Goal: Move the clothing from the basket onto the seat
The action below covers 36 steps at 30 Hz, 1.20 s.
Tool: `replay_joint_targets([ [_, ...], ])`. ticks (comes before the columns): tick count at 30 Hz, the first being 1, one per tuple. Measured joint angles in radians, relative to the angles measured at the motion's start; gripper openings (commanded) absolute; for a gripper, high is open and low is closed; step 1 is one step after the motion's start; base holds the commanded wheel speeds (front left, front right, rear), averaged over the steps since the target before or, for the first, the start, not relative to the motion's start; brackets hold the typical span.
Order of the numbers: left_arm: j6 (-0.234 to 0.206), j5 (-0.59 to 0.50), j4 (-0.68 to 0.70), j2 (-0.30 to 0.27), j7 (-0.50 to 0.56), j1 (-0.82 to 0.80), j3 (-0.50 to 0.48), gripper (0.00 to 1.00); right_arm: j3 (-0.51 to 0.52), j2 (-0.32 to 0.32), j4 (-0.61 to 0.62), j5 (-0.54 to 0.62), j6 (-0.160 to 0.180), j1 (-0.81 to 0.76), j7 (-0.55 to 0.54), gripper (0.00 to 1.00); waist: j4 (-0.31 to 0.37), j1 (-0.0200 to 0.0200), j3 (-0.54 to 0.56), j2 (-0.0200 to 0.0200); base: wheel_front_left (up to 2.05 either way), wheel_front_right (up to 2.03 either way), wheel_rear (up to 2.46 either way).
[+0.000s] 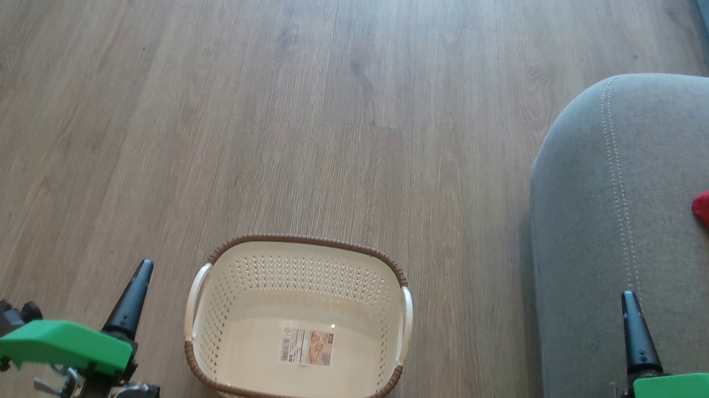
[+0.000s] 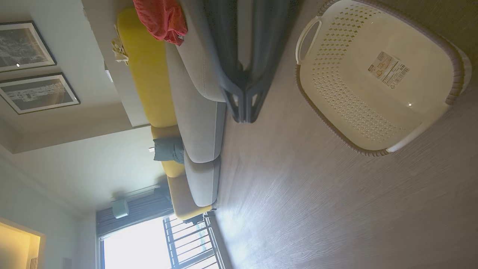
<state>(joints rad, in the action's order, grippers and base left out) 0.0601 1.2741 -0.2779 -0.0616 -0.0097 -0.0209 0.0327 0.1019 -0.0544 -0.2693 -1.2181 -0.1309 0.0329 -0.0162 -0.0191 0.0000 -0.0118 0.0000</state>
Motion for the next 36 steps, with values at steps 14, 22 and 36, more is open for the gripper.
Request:
replay_joint_targets([
  [14,0.026,0.151,0.001,0.0,0.041,-0.022,-0.034,0.0,0.016,0.001,-0.002,-0.166,0.0,0.003,-0.041,0.0,0.008,0.0,0.004,0.0,0.0,0.0,0.0],
  [22,0.043,0.237,0.001,0.001,0.063,-0.022,-0.051,0.0,0.021,0.002,-0.006,-0.257,0.0,0.006,-0.058,0.0,0.013,0.0,0.006,0.0,0.0,0.0,0.0],
  [36,0.061,0.354,0.001,0.001,0.097,-0.026,-0.081,0.0,0.028,0.002,-0.007,-0.384,0.0,0.024,-0.094,0.0,0.019,0.0,0.009,0.0,0.0,0.0,0.0],
])
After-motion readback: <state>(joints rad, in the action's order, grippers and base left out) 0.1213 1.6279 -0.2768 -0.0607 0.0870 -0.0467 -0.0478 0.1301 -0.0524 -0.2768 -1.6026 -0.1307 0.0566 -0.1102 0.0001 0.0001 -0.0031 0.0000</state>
